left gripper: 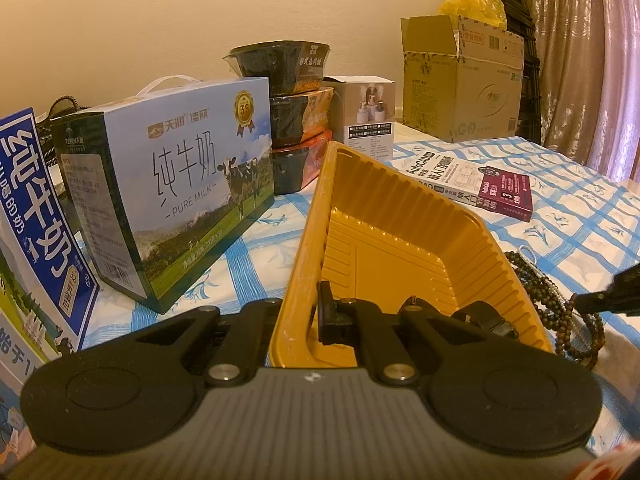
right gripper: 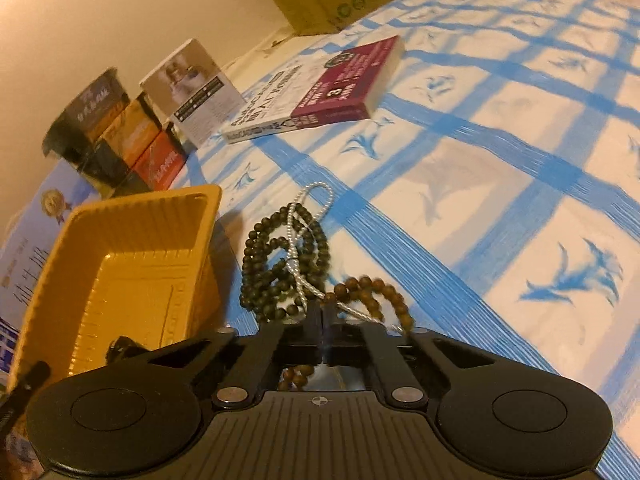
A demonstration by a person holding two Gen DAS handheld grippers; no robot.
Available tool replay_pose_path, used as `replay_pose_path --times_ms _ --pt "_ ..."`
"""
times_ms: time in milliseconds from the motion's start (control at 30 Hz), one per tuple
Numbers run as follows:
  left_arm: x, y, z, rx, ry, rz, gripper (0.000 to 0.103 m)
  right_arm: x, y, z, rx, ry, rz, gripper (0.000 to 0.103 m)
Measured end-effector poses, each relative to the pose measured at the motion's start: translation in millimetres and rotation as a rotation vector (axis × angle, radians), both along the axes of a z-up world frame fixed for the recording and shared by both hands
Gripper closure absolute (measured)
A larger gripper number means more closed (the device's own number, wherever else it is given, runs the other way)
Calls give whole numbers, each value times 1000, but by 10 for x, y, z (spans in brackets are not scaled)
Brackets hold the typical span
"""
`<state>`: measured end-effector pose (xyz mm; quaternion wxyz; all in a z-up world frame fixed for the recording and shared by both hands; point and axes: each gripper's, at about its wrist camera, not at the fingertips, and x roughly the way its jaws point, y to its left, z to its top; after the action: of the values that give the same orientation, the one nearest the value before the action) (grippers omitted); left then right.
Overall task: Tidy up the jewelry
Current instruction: 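Lift the brown bead strand and carry it toward the orange tray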
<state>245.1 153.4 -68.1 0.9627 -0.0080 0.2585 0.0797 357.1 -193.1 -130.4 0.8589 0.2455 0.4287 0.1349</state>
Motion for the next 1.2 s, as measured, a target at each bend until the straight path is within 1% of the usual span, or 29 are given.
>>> replay_pose_path --times_ms 133,233,267,333,400,433,467,500,600,667,733,767,833,933,1033,1200 --pt "-10 -3 1 -1 -3 0 97 -234 -262 122 68 -38 -27 103" --pt "-6 1 -2 -1 -3 1 98 -387 -421 269 77 -77 -33 103" --pt "-6 -1 -3 -1 -2 3 97 -400 -451 304 74 -71 -13 102" --pt "-6 -2 1 -2 -2 4 97 -348 -456 293 97 -26 -8 101" --pt "-16 -11 9 -1 -4 2 97 -284 -414 244 118 5 -4 88" --pt "-12 -8 9 1 -4 1 97 -258 -371 218 119 9 -4 68" --pt "-11 -10 9 3 -3 1 97 -228 -323 188 126 9 -2 52" --pt "-9 -8 10 2 -2 2 97 -206 -274 159 132 4 -3 53" --pt "1 1 11 2 0 1 97 -82 -109 71 96 0 1 54" --pt "3 7 10 5 1 -2 97 -6 -39 17 101 16 4 74" --pt "5 15 5 3 2 -2 97 48 20 -28 86 32 -4 80" --pt "7 14 3 3 2 -1 97 65 37 -47 79 37 -7 86" --pt "7 16 1 1 2 0 97 81 54 -78 60 43 -20 93" --pt "7 15 -1 1 2 -1 97 53 11 -89 76 39 -30 96" --pt "4 11 1 -1 1 -1 97 -31 -75 -29 96 19 -33 97" --pt "1 7 2 -2 0 1 97 -356 -393 189 147 -31 -57 98"
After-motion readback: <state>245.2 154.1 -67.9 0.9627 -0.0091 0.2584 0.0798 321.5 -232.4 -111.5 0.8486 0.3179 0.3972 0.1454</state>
